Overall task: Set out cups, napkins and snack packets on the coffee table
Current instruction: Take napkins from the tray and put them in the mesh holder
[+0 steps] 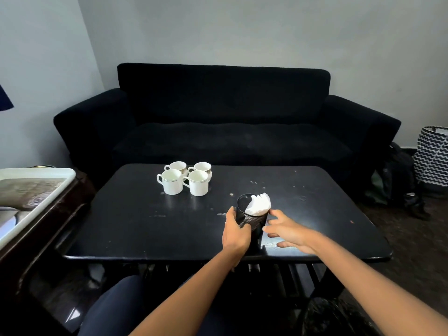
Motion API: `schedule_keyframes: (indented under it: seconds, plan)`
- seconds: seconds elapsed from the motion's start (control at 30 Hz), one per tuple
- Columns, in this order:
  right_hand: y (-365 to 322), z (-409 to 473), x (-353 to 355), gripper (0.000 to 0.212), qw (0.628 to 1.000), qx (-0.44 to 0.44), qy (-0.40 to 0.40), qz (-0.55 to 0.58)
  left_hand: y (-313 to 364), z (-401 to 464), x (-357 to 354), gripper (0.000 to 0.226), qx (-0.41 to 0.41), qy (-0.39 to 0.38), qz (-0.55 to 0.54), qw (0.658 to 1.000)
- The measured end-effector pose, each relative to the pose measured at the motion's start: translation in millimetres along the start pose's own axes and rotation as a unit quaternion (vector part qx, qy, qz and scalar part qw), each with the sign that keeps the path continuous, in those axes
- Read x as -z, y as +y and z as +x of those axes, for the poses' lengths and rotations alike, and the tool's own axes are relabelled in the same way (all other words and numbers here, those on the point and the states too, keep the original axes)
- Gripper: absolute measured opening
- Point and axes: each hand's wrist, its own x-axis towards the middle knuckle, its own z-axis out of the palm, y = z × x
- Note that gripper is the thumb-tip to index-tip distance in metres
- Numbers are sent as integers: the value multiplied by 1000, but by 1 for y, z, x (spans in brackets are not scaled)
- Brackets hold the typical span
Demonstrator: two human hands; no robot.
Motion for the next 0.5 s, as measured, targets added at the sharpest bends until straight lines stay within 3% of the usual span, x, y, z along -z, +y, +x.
schedule_keyframes:
  seconds: [0.17, 0.5]
  plan:
    - [13, 11, -18, 71, 998, -1, 68, -14, -12, 1, 6, 53, 6, 0, 25, 1000]
    - [17, 51, -60, 58, 969, 54, 241, -17, -32, 9, 21, 56, -39, -49, 138, 988]
